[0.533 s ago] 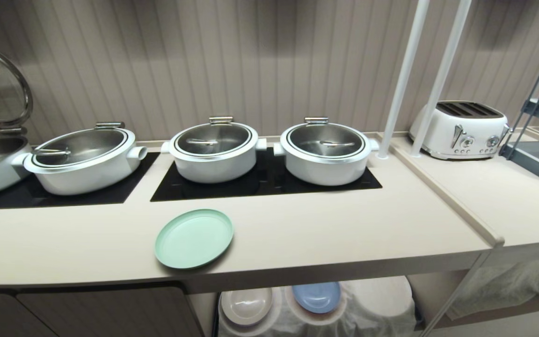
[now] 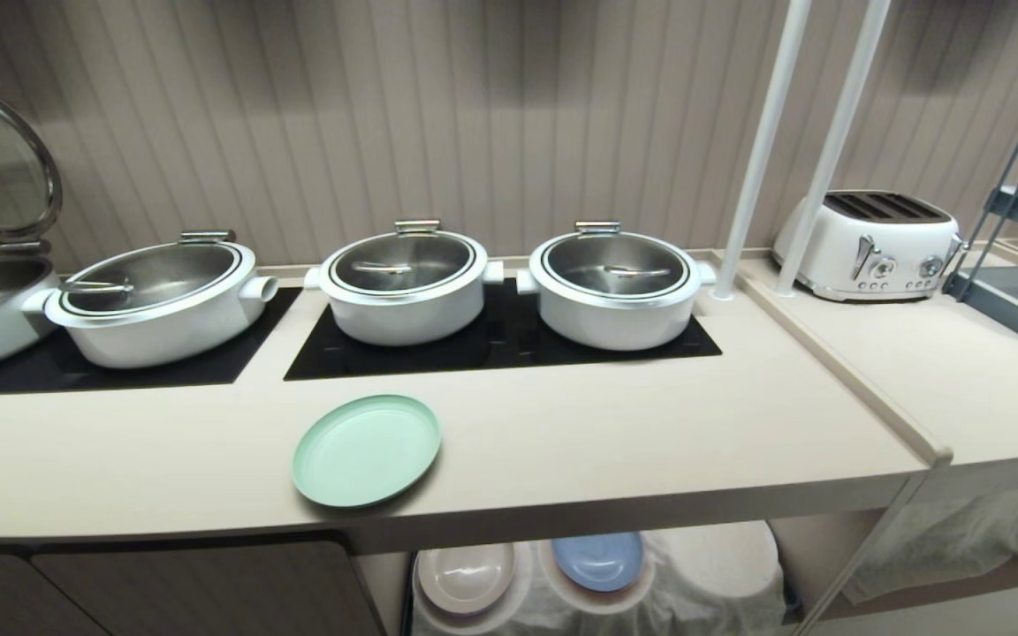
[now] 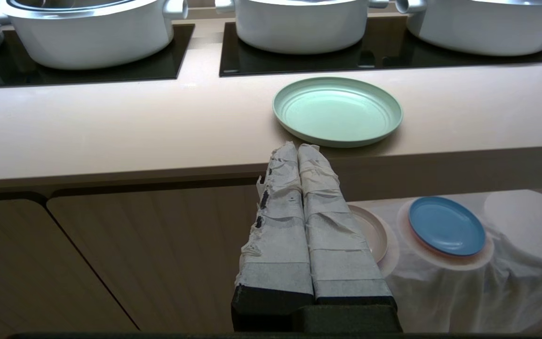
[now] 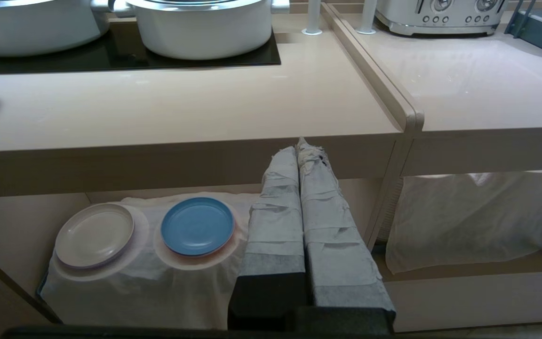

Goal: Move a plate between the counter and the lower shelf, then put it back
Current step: Pick up the plate

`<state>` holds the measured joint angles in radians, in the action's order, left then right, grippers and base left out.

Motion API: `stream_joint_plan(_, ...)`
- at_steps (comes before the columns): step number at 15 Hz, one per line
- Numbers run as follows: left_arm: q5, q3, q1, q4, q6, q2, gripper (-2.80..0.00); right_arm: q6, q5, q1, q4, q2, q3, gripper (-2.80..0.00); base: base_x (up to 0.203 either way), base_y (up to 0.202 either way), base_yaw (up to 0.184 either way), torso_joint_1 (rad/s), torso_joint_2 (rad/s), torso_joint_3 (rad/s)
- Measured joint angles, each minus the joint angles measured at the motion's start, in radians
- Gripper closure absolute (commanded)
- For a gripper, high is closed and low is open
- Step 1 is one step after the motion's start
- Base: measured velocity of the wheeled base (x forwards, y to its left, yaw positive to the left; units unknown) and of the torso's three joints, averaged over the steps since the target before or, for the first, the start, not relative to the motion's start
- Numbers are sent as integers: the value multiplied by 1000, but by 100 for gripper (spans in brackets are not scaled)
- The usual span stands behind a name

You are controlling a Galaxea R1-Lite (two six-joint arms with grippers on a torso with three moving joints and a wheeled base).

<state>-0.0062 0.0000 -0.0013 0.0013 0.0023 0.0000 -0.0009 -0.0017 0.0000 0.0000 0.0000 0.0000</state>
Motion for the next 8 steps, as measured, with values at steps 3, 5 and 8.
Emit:
stream_joint_plan(3,0,0,0,0,1,0,0,0,0,0,0,0,0,0,0,0,0,0,0,0)
stream_joint_plan(5,0,0,0,0,5,0,0,0,0,0,0,0,0,0,0,0,0,0,0,0)
stream_joint_plan(8,0,0,0,0,8,0,0,0,0,0,0,0,0,0,0,0,0,0,0,0)
